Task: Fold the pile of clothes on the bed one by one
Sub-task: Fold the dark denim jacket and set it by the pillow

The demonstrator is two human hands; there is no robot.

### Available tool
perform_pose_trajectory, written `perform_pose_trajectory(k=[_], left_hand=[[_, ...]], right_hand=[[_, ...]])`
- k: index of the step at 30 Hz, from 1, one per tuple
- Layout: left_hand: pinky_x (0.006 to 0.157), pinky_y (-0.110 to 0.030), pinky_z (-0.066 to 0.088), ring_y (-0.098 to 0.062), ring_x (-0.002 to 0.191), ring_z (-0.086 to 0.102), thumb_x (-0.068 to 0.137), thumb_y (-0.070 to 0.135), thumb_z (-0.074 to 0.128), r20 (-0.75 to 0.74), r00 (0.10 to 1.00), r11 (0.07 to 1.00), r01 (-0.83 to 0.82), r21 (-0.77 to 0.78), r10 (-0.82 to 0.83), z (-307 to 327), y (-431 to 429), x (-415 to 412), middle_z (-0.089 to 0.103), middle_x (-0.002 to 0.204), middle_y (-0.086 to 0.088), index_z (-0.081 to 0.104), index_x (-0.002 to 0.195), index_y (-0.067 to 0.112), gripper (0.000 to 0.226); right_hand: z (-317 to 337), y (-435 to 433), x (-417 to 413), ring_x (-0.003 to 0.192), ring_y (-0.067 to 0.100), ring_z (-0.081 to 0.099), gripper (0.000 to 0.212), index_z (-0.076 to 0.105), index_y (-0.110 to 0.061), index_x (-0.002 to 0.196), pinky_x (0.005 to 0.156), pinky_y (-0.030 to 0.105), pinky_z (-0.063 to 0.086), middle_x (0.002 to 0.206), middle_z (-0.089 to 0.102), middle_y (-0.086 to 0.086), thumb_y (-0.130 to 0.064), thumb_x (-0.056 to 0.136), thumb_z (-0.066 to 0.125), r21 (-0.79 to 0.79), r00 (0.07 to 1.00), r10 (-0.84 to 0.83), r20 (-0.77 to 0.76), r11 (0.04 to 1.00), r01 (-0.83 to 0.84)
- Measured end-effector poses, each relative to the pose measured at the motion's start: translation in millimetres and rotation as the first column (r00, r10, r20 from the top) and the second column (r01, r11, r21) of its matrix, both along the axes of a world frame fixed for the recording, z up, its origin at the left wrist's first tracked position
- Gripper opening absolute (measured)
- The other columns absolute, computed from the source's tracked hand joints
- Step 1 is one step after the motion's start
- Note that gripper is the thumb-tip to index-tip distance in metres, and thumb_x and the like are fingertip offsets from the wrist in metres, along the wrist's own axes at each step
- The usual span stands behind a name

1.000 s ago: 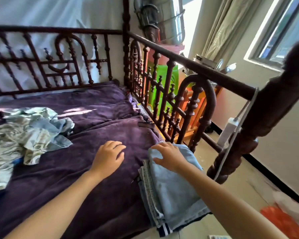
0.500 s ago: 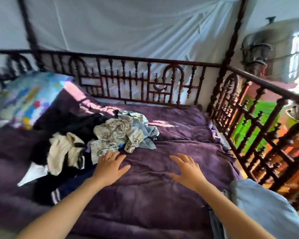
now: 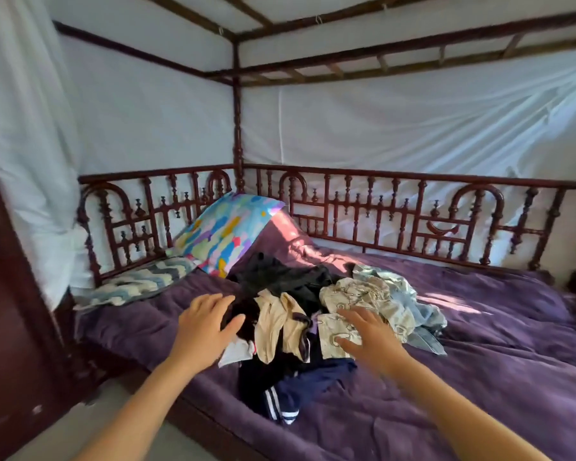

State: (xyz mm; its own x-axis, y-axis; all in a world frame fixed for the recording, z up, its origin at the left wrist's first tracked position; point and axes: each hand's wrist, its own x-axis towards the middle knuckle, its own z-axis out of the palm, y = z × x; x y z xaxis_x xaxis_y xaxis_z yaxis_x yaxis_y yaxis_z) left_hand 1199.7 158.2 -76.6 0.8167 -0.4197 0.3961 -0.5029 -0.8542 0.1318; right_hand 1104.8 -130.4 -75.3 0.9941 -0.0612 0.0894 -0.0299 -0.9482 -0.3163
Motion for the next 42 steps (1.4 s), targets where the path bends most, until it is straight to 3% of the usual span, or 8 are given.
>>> perform_pose_trajectory(k=[3,7,13,21,30,34,37,42], left_hand=[[0.082,-0.05,0.049,-0.036,0.106,0.058,0.079,0.08,0.009,-0.004,0.999,0.975,-0.04,-0.217,0.04,1.3,37.2,8.7,0.066,0.112,-0.011,0.067,0.111,0.009,0.097],[0.09,-0.048,0.045,-0.036,0.113,0.054,0.076,0.072,0.025,0.009,0.99,0.949,-0.134,-0.286,0.142,-5.5,73.9,20.9,0.064,0.118,-0.011,0.064,0.117,0.009,0.085],[0.106,-0.037,0.031,-0.023,0.132,0.034,0.094,0.051,0.041,-0.057,0.972,0.96,-0.235,-0.151,0.229,9.5,119.1,81.2,0.044,0.141,-0.001,0.043,0.138,0.018,0.055],[0.105,-0.029,0.028,-0.017,0.131,0.032,0.061,0.07,-0.004,-0.039,0.978,0.975,-0.209,-0.078,0.206,38.3,136.6,210.1,0.04,0.142,0.005,0.037,0.14,0.025,0.099],[0.105,-0.029,0.028,-0.014,0.132,0.032,0.057,0.079,-0.013,-0.115,0.978,0.981,-0.183,-0.058,0.175,0.7,158.4,341.3,0.04,0.141,0.008,0.038,0.14,0.026,0.111],[0.107,-0.029,0.029,-0.014,0.132,0.032,0.067,0.072,-0.001,-0.165,0.983,0.994,-0.089,-0.066,0.077,-6.9,158.9,405.4,0.04,0.142,0.007,0.038,0.139,0.025,0.094],[0.105,-0.027,0.03,-0.014,0.131,0.034,0.094,0.053,0.033,-0.137,0.99,0.996,0.021,-0.089,-0.033,-2.1,158.5,457.9,0.043,0.14,0.005,0.041,0.137,0.022,0.054],[0.102,-0.027,0.034,-0.017,0.128,0.037,0.095,0.04,0.044,-0.15,0.972,0.983,0.169,-0.072,-0.179,0.9,162.2,534.5,0.044,0.139,0.002,0.04,0.138,0.02,0.047]], right_hand=[[18.8,13.4,23.6,0.134,0.017,0.03,0.059,0.025,-0.029,0.145,0.108,0.03,0.03,0.148,0.028,-0.001,-0.035,0.093,0.052,-0.005,1.0,0.023,-0.001,1.0,-0.023],[36.3,33.0,65.1,0.134,0.02,0.031,0.06,0.025,-0.028,0.146,0.107,0.03,0.03,0.149,0.029,0.0,-0.034,0.093,0.053,-0.063,0.999,0.039,-0.009,0.997,-0.04],[43.1,85.3,148.8,0.138,0.019,0.024,0.061,0.023,-0.029,0.146,0.11,0.031,0.028,0.15,0.025,-0.001,-0.036,0.093,0.052,-0.155,0.986,0.168,-0.017,0.973,-0.169],[38.4,125.5,285.4,0.139,0.02,0.023,0.06,0.026,-0.028,0.145,0.113,0.032,0.025,0.15,0.027,-0.001,-0.036,0.092,0.054,-0.132,0.975,0.208,0.082,0.972,-0.196],[-5.7,138.6,411.7,0.138,0.017,0.024,0.061,0.025,-0.028,0.146,0.112,0.029,0.026,0.148,0.027,-0.004,-0.038,0.092,0.053,-0.124,0.989,0.143,-0.033,0.981,-0.146],[-13.4,137.6,444.9,0.139,0.017,0.023,0.061,0.024,-0.029,0.146,0.111,0.028,0.025,0.15,0.023,-0.004,-0.037,0.093,0.052,-0.11,0.996,0.054,-0.071,0.992,-0.062],[-10.8,134.1,463.5,0.134,0.016,0.032,0.059,0.027,-0.028,0.145,0.106,0.024,0.031,0.147,0.029,-0.001,-0.036,0.092,0.054,-0.063,0.997,-0.062,-0.045,0.996,0.059],[-16.6,138.9,477.1,0.128,0.017,0.038,0.058,0.03,-0.024,0.144,0.099,0.019,0.032,0.143,0.033,0.002,-0.032,0.092,0.055,0.0,0.95,-0.298,-0.098,0.954,0.299]])
